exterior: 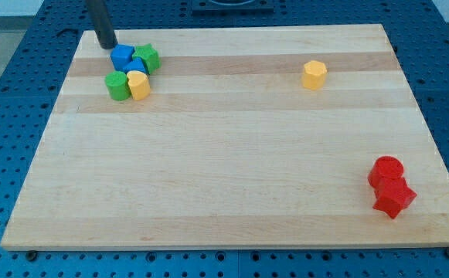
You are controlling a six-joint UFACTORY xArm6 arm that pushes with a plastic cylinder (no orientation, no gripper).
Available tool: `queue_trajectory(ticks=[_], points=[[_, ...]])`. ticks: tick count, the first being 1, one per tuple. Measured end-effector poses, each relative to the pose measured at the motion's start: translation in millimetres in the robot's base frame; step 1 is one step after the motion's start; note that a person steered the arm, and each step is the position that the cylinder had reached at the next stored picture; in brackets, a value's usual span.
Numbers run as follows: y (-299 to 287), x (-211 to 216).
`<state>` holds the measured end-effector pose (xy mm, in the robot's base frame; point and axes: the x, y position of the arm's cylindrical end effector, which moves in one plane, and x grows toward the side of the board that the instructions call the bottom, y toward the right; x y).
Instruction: Push the group of blocks a bit right
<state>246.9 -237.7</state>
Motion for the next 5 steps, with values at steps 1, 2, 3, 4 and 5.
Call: queue_trajectory(ticks=[1, 2, 3, 4, 5], points=[[5.5, 21.7], [18.8, 31.0], [22.8, 40.7], [22.8, 40.8], [15.5, 38.5]])
